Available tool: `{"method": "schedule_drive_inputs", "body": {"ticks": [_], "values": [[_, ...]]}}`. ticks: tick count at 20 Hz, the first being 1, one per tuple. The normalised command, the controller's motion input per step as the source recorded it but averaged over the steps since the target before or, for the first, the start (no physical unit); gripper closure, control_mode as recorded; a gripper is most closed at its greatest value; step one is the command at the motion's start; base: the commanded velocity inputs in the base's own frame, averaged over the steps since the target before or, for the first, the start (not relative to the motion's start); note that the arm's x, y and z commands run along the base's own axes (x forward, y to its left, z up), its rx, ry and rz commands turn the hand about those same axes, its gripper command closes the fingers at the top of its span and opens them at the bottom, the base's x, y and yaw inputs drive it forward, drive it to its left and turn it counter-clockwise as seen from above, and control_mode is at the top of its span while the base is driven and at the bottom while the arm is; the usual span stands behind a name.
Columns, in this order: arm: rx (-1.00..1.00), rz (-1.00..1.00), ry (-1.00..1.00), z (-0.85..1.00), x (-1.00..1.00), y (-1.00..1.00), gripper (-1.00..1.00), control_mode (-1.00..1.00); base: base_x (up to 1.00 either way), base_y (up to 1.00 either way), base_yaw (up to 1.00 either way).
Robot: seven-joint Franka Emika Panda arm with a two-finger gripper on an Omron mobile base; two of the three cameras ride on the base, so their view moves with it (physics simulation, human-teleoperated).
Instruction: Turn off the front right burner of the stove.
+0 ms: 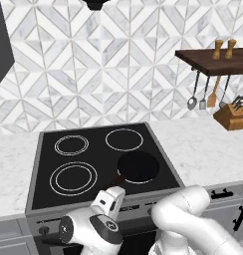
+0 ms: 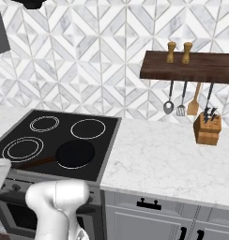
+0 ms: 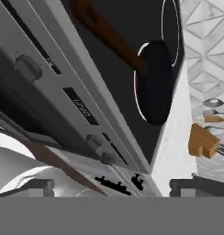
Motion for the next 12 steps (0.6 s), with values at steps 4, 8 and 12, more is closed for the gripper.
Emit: {"method": "schedule_drive_inputs", "body": {"ticks": [4, 8, 12], "values": [[-0.40, 0.19, 0.02, -0.91, -0.05, 0.55, -1.00, -1.00, 0.00, 0.00, 0.00], [-0.19, 0.01, -0.06, -0.58, 0.22, 0.07, -1.00, -1.00, 0.00, 0.00, 0.00], [-0.06, 0.00, -0.09, -0.40, 0.40, 0.00, -1.00, -1.00, 0.00, 0.00, 0.00]]}}
